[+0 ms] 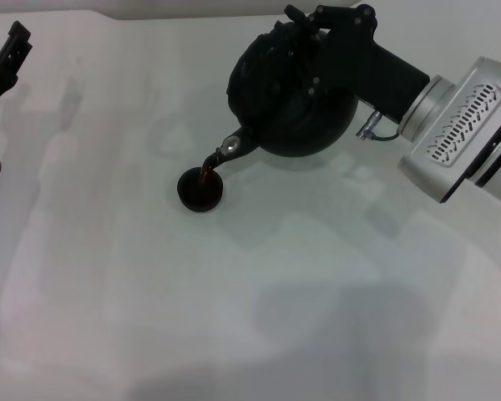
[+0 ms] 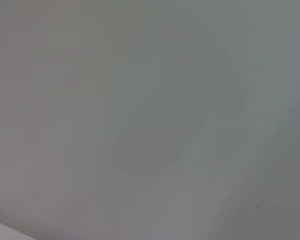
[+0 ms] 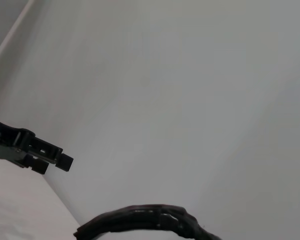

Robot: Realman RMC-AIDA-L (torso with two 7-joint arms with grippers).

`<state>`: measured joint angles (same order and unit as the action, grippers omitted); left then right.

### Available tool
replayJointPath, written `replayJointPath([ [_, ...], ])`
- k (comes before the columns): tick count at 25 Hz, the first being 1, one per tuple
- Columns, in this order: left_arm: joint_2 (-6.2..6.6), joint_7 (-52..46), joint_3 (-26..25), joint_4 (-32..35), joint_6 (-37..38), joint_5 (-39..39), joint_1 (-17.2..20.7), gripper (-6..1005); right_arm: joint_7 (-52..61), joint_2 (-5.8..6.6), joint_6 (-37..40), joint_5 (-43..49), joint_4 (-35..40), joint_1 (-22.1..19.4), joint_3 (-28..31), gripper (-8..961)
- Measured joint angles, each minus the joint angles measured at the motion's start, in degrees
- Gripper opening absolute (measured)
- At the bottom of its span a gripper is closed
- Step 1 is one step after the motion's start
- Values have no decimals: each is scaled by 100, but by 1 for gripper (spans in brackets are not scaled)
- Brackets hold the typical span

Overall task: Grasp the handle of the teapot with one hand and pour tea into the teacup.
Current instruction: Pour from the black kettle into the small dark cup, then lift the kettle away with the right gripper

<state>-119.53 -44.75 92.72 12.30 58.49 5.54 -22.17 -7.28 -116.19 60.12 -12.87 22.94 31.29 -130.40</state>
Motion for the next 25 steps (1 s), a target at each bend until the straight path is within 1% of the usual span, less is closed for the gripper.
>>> replayJointPath([
  [25, 9, -45, 0, 0, -5, 0, -24, 862, -136, 0, -12, -23, 0, -18, 4, 132],
])
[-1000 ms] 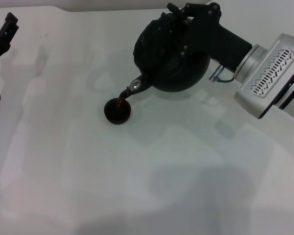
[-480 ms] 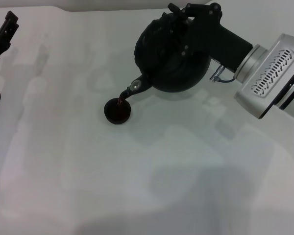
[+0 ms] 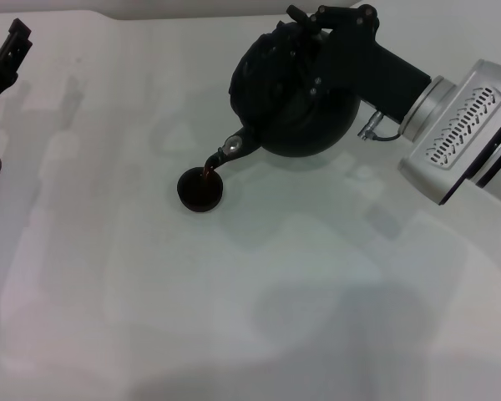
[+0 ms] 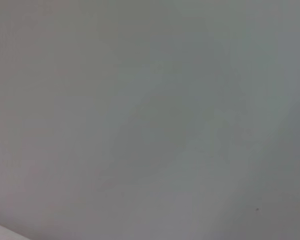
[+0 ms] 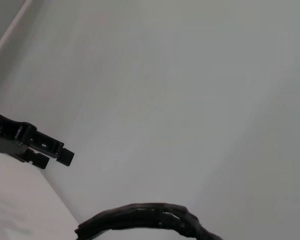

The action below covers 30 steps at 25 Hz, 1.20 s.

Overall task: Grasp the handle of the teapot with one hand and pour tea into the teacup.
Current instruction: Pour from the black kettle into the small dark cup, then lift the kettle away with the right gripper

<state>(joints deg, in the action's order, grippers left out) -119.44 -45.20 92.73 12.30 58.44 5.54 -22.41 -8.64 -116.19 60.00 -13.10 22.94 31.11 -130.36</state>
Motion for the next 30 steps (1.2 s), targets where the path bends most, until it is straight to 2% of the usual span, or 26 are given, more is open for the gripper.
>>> replayJointPath([
  [18, 0, -5, 0, 0, 0, -5, 19, 861, 61, 0, -8, 0, -1, -24, -43, 128],
  [30, -9, -6, -1, 0, -12, -14, 38, 862, 1481, 18, -138, 12, 0, 12, 0, 129],
])
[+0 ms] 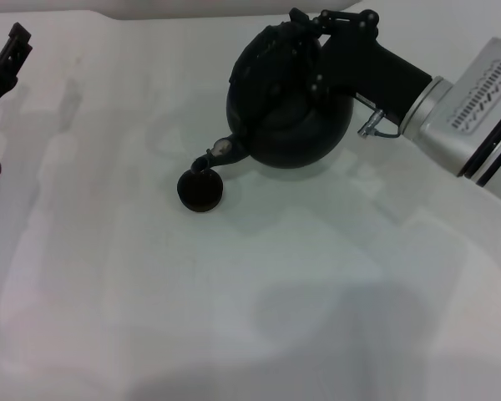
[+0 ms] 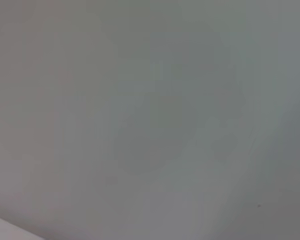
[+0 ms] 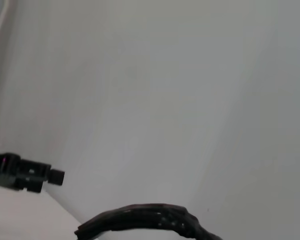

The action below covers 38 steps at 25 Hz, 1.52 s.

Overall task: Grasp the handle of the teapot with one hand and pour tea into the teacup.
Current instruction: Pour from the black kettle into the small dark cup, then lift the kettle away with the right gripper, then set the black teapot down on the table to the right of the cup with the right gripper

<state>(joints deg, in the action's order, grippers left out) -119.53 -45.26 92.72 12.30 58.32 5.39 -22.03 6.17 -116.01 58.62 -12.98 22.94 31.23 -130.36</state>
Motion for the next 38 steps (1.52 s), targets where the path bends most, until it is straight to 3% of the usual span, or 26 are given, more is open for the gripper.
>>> replayJointPath([
  [11, 8, 0, 1, 0, 0, 0, 28, 861, 1830, 51, 305, -16, -60, -318, 600, 129],
  [21, 9, 36, 1, 0, 1, -25, -9, 861, 1987, 61, 1163, 6, -541, -928, 695, 130],
  [27, 9, 36, 1, 0, 4, -25, -27, 862, 2059, 61, 1305, 25, -630, -1294, 677, 129],
  [38, 9, 13, 1, 0, 20, -21, -25, 862, 2149, 53, 1308, 34, -798, -1370, 457, 128],
])
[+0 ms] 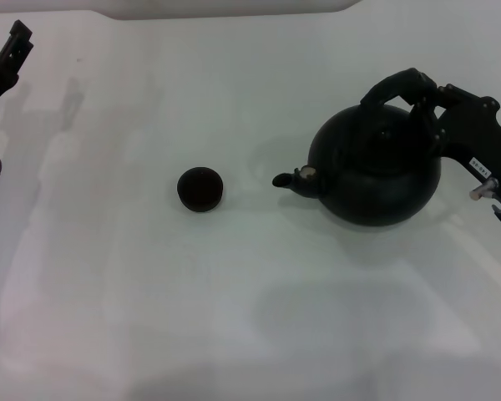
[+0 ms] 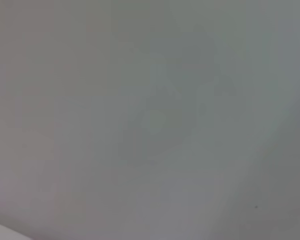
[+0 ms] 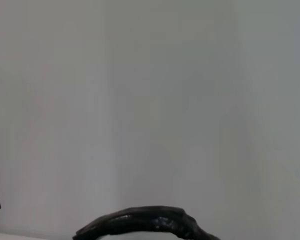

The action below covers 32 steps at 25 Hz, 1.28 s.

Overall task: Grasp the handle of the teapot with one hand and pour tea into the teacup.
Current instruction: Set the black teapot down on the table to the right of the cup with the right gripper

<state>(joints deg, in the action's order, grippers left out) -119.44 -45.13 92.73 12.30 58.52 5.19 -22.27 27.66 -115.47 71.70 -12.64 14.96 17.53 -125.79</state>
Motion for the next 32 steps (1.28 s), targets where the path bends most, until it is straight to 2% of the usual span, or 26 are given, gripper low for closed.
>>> replayJointPath([
  [10, 9, 24, 94, 0, -16, -4, -13, 861, 2, -2, -247, -1, -12, 24, -8, 133],
  [32, 0, 26, 80, 0, -14, 35, -10, 862, -132, -2, -243, -22, -101, 49, -27, 142],
])
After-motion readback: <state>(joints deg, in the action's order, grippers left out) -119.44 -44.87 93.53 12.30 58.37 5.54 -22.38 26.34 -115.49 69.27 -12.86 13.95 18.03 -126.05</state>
